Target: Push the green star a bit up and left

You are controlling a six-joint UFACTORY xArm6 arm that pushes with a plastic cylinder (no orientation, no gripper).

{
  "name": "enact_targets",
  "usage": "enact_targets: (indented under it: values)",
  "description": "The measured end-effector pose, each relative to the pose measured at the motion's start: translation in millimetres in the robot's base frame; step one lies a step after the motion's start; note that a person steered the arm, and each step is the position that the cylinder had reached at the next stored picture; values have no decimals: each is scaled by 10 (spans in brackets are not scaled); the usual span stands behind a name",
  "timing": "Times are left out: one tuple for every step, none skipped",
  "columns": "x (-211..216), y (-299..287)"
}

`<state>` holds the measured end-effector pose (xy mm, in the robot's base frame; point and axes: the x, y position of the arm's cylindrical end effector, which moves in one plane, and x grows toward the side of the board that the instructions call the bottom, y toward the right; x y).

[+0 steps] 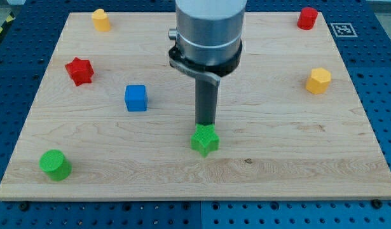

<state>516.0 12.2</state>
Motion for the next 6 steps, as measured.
enact_targets:
  values:
    - [320, 50]
    - [463, 120]
    - [458, 120]
    - [412, 337]
    - [489, 593]
    - [890, 611]
